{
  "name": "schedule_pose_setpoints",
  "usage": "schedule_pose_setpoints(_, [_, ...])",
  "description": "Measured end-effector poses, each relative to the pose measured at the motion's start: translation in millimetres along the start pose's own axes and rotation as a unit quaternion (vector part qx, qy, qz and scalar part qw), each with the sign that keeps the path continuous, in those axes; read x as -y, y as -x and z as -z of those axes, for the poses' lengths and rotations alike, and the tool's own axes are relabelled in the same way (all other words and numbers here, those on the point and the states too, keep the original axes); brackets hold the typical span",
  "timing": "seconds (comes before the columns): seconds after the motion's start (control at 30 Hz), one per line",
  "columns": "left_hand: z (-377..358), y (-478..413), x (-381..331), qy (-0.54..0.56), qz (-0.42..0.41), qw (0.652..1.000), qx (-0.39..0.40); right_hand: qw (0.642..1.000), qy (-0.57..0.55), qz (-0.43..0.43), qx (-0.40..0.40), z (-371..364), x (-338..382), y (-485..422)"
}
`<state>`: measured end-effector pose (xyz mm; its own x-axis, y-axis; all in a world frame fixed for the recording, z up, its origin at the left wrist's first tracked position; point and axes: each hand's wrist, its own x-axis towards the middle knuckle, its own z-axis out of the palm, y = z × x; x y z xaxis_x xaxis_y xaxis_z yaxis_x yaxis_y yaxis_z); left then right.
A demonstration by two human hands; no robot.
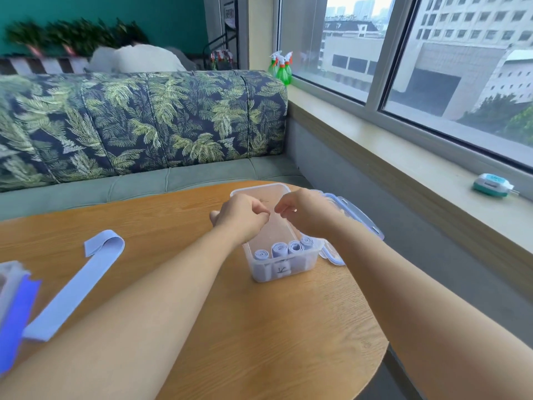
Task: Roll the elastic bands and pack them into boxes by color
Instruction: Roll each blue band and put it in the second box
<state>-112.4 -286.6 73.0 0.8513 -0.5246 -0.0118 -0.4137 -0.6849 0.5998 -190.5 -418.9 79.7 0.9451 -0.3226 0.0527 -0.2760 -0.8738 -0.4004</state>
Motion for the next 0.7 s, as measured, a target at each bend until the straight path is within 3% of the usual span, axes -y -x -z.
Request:
schedule_pose_setpoints(0.27, [54,62,53,0.001,0.036,0.999,-0.041,0.999,-0.034,-0.01,-0.018,-18,61,21])
schedule_pose_setpoints(0.7, [112,144,161,0.024,0.076,0.996,-0.049,0.997,-0.054,0.036,0.031,-85,181,41])
